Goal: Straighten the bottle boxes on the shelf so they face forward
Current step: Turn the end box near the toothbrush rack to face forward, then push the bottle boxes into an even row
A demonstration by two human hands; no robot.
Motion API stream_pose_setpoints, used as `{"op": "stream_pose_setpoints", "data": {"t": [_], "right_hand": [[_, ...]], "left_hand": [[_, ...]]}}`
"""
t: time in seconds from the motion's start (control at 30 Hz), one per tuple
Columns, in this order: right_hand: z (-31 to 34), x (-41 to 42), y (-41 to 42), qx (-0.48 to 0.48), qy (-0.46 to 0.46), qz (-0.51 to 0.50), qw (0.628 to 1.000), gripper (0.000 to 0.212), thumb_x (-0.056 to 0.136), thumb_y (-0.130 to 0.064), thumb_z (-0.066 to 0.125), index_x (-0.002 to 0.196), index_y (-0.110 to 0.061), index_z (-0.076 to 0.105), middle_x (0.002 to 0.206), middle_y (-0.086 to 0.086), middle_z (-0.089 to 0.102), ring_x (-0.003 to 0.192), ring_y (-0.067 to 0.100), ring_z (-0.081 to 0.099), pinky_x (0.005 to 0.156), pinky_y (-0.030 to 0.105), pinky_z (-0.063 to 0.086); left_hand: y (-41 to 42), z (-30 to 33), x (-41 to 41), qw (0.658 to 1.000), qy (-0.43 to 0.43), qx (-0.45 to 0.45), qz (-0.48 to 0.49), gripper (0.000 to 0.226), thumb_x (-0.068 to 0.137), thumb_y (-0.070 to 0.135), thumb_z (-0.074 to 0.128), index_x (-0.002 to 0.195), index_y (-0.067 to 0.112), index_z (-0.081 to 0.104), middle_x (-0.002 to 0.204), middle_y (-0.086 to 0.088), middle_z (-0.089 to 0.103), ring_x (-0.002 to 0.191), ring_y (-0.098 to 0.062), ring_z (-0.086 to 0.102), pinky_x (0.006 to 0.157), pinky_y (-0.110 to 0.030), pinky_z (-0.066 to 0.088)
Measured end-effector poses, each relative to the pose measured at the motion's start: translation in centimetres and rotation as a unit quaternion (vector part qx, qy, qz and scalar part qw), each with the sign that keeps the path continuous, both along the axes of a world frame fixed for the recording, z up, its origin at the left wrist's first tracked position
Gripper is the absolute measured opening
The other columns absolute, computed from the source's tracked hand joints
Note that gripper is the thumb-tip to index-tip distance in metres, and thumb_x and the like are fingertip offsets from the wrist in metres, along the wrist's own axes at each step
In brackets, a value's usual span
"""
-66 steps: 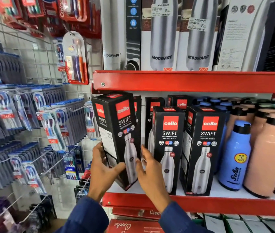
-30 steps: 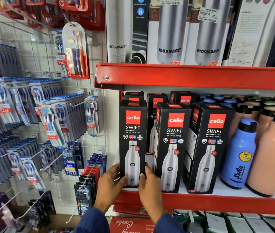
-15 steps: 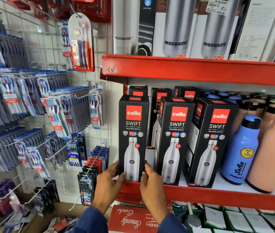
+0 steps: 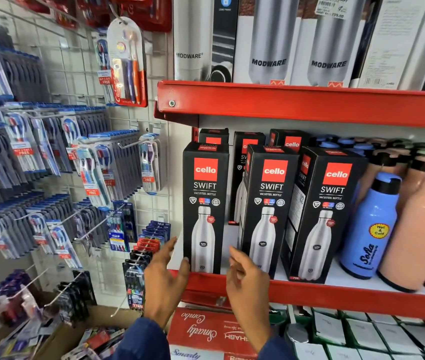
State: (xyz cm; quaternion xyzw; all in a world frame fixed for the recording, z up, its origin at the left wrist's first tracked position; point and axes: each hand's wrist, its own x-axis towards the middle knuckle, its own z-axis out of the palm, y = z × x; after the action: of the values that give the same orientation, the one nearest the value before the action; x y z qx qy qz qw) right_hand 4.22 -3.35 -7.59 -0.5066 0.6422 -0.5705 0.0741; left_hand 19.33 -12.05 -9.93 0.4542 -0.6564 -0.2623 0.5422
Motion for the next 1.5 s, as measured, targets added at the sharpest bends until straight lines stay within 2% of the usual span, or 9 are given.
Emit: {"op": "stream_pose_setpoints", "data": {"t": [0.27,0.57,0.83,0.93,1.1,1.2,1.3,1.4,1.5], "right_hand": [[0.5,-4.8,3.3,-0.119,-0.033,-0.127,0.984,0.022,0.086,-0.006,0.067,0.1,-0.022,0.072,0.096,-0.006,0.076,0.085,0.002,0.07,0.075,0.018,0.058],[-1.0,-6.8,3.4,-0.017,-0.044,-0.084,0.995,0.059,0.089,-0.018,0.063,0.144,-0.02,0.042,0.141,0.001,0.055,0.128,0.009,0.052,0.108,0.034,0.045],[0.0,-8.6,2.0,0.106,-0.063,-0.007,0.992,0.077,0.085,-0.011,0.062,0.152,-0.015,0.024,0.151,0.005,0.043,0.139,0.017,0.042,0.116,0.035,0.035],[-0.2,-9.0,1.9,0.127,-0.075,0.017,0.989,0.076,0.082,-0.009,0.057,0.15,-0.02,0.026,0.143,0.003,0.052,0.132,0.028,0.05,0.108,0.039,0.046],[-0.2,-9.3,2.5,0.146,-0.077,0.043,0.985,0.079,0.083,0.01,0.05,0.151,-0.018,0.024,0.154,0.003,0.038,0.127,0.032,0.051,0.095,0.016,0.047],[0.0,-9.0,2.9,0.144,-0.079,0.053,0.985,0.08,0.081,0.012,0.048,0.151,-0.018,0.023,0.151,0.002,0.04,0.129,0.028,0.051,0.093,0.011,0.047],[0.3,-8.7,3.3,0.151,-0.074,0.058,0.984,0.079,0.082,0.012,0.047,0.151,-0.019,0.024,0.143,0.005,0.049,0.123,0.034,0.055,0.098,0.029,0.049],[0.6,-8.4,3.4,0.149,-0.072,0.065,0.984,0.079,0.083,0.013,0.047,0.151,-0.018,0.024,0.15,0.011,0.042,0.108,0.009,0.063,0.085,0.01,0.051],[0.6,-8.1,3.6,0.14,-0.083,0.069,0.984,0.079,0.082,0.014,0.047,0.151,-0.018,0.025,0.135,0.019,0.056,0.114,0.042,0.057,0.097,0.044,0.049]], "left_hand": [[4.8,3.1,-4.9,0.985,0.072,-0.154,0.023,0.03,0.084,-0.001,0.067,0.095,0.027,0.063,0.09,0.011,0.065,0.084,-0.002,0.063,0.074,-0.014,0.052],[5.9,1.1,-11.0,0.993,-0.033,0.015,-0.116,0.062,0.093,0.019,0.065,0.15,0.012,0.043,0.145,0.0,0.056,0.134,-0.014,0.054,0.114,-0.034,0.045],[5.2,1.8,-12.3,0.986,-0.047,0.05,-0.155,0.072,0.092,0.012,0.055,0.157,0.014,0.025,0.159,-0.002,0.041,0.146,-0.01,0.037,0.123,-0.031,0.03],[5.2,1.9,-12.0,0.978,-0.02,0.081,-0.19,0.076,0.085,0.02,0.045,0.158,0.017,0.024,0.16,0.004,0.038,0.146,-0.007,0.038,0.122,-0.021,0.03],[5.1,1.4,-11.3,0.972,0.0,0.11,-0.207,0.084,0.079,0.035,0.043,0.158,0.012,0.024,0.163,0.004,0.029,0.149,-0.004,0.028,0.109,0.004,0.022],[5.1,1.2,-10.7,0.971,0.006,0.113,-0.212,0.084,0.078,0.035,0.043,0.158,0.014,0.026,0.163,0.005,0.031,0.15,-0.003,0.03,0.12,-0.014,0.025],[5.3,1.3,-10.2,0.97,0.006,0.119,-0.212,0.087,0.076,0.038,0.042,0.158,0.015,0.027,0.163,0.004,0.033,0.15,-0.006,0.031,0.126,-0.034,0.026],[5.4,1.2,-9.9,0.971,0.002,0.123,-0.206,0.08,0.08,0.027,0.043,0.158,0.017,0.027,0.164,0.006,0.032,0.15,-0.004,0.03,0.126,-0.035,0.025],[5.8,1.3,-9.8,0.971,-0.003,0.132,-0.197,0.08,0.08,0.023,0.042,0.158,0.019,0.025,0.163,0.008,0.028,0.148,-0.001,0.026,0.121,-0.025,0.023]]}}
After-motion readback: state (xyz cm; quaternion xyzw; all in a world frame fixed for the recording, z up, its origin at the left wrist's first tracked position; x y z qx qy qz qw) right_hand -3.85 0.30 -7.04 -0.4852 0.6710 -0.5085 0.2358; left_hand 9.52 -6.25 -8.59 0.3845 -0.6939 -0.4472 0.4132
